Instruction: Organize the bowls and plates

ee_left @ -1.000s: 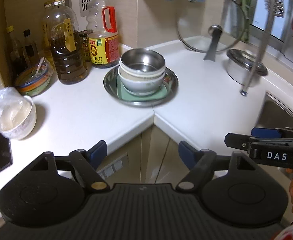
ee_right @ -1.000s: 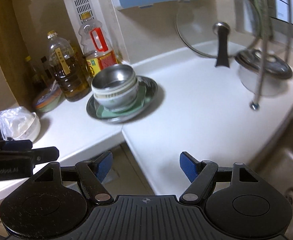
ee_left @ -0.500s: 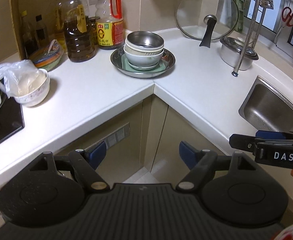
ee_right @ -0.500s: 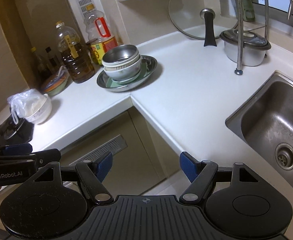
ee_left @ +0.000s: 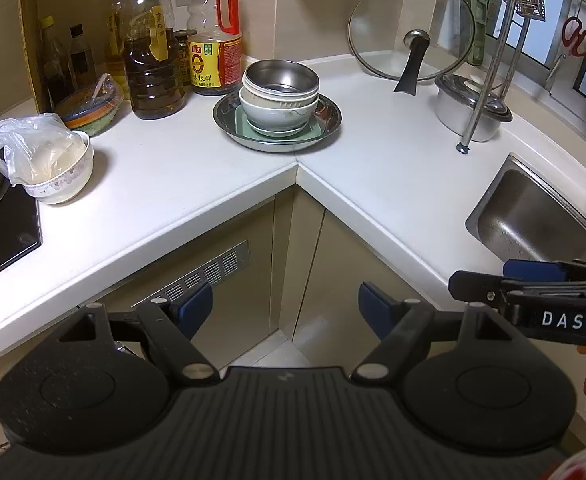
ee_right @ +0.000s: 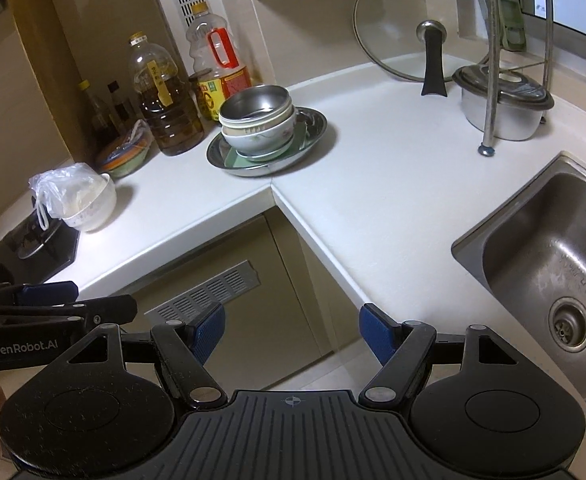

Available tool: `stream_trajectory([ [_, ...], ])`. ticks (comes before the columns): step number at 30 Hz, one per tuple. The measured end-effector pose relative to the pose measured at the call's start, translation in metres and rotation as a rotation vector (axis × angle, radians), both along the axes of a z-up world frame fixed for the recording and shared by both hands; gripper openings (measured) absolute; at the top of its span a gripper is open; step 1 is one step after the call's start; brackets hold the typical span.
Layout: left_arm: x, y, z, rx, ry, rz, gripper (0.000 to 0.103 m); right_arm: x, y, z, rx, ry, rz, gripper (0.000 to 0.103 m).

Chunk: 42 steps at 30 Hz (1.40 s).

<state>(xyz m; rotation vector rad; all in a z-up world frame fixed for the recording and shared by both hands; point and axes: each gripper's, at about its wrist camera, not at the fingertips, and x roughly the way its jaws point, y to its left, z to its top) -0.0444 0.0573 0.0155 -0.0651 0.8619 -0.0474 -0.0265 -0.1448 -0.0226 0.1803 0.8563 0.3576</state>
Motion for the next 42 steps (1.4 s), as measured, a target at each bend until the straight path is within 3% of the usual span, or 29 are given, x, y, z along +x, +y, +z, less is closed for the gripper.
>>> stream_trajectory([
  [42,-0.0020,-0.0053,0.0034,-0.003,-0.006,0.001,0.079,0.0002,-0.0025,-0.0002,0.006,0.001,0.001,0.074],
])
